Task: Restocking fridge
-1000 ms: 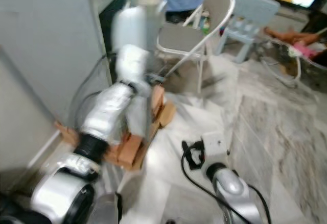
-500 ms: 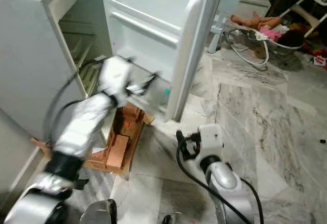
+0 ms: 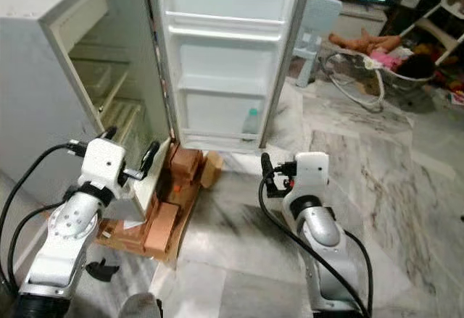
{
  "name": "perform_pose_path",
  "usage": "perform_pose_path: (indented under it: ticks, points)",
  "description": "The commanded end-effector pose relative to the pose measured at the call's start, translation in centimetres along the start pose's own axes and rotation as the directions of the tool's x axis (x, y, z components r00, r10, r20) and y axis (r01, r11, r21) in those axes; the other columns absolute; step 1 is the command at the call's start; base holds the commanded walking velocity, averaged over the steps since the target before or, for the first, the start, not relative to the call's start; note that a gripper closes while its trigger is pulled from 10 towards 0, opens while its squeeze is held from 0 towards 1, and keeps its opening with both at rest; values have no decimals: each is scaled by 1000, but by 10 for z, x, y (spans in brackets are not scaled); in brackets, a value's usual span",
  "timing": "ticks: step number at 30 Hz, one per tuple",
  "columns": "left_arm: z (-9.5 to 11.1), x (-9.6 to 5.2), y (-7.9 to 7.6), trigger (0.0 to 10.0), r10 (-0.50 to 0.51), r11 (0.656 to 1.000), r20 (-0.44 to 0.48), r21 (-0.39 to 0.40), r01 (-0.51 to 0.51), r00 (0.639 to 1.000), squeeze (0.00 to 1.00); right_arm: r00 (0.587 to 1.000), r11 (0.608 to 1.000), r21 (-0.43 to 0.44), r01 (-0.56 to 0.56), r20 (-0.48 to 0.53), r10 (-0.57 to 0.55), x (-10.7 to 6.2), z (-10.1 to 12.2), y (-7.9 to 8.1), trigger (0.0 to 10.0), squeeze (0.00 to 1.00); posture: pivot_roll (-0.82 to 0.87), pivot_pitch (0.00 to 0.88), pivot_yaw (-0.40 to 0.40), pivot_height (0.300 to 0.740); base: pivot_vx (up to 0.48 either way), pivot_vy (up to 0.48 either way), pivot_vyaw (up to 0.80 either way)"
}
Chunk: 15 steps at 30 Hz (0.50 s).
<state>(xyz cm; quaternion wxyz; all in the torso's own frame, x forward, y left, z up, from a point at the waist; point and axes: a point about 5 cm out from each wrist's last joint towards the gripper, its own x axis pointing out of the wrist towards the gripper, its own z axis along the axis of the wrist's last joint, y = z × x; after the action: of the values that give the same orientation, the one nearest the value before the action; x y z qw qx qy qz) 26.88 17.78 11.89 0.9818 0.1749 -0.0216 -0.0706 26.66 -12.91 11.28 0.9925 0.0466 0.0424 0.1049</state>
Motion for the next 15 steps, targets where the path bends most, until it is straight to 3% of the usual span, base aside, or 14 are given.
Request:
perform_pose_path:
  ticks: [1, 5, 15]
  points:
    - [8, 4, -8, 10000, -15, 1000, 28, -3, 15, 999, 0, 999, 999, -25, 43, -7, -43, -4, -2, -14, 10000, 0, 141, 6, -80, 740, 398, -262, 0]
    - [13, 6, -9, 10000, -13, 1000, 32, 2, 13, 999, 0, 998, 998, -13, 55, 0, -55, -2, -2, -16, 10000, 0, 140, 0, -76, 740, 410, -244, 0]
    - [10, 5, -22, 10000, -46, 999, 18, -28, 46, 999, 0, 998, 998, -14, 57, 15, -57, 2, -2, -15, 10000, 0, 137, 0, -74, 740, 411, -219, -800]
